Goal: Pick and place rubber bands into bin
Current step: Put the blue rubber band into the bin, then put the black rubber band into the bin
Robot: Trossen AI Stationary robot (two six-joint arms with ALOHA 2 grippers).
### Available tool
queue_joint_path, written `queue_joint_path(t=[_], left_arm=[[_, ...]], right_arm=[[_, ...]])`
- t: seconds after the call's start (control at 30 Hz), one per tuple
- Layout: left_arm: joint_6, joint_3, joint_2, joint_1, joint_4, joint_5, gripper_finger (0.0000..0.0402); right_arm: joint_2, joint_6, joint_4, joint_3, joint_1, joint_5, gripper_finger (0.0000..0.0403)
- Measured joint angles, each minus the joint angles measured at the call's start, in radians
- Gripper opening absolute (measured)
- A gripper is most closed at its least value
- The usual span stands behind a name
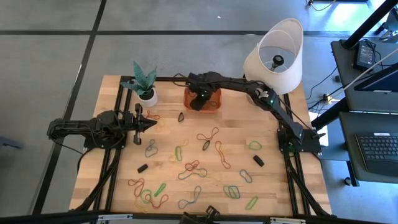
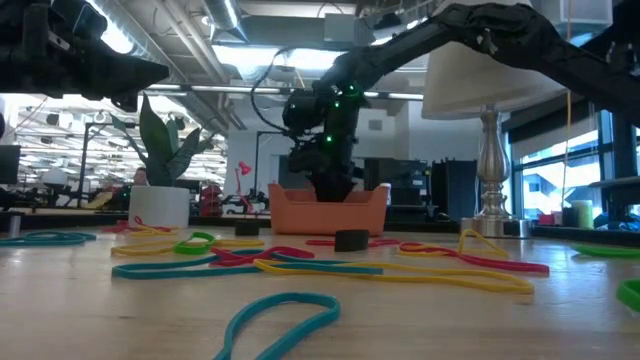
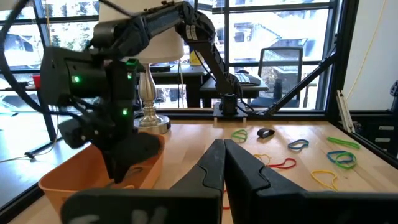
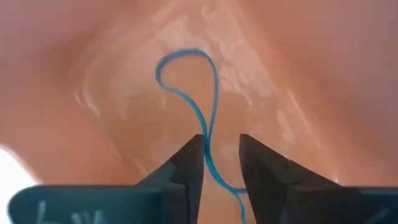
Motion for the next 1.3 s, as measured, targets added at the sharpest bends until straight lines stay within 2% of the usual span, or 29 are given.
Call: queue_joint_path(t=[0.3, 0.67, 0.87, 1.03, 1.2, 1.3], left_arm=[[0.0, 0.0, 0.0, 0.0, 0.0, 0.0, 0.0001], [0.0, 0.0, 0.0, 0.0, 0.0, 0.0, 0.0001], [0.0, 0.0, 0.0, 0.0, 0.0, 0.0, 0.0001], [0.0, 0.0, 0.0, 0.0, -0.002, 0.0, 0.0001], [0.0, 0.0, 0.0, 0.0, 0.002, 0.0, 0.0001], [0.0, 0.0, 0.0, 0.0, 0.002, 0.0, 0.0001]], right_arm=[[-0.003, 0.1, -0.106, 0.187, 0.001, 0.034, 0.0102], [-0.003, 0.229, -0.117, 0.095, 0.013, 0.035, 0.0098], [-0.007, 0.238, -0.132, 0.123, 0.039, 0.035, 0.0097], [-0.071, 0.247, -0.168, 0.16, 0.07, 0.039, 0.0072], [-0.143, 0.264, -0.237, 0.16, 0.13, 0.069, 0.0012], [-0.183, 0.266, -0.249, 0.16, 0.179, 0.102, 0.0009]])
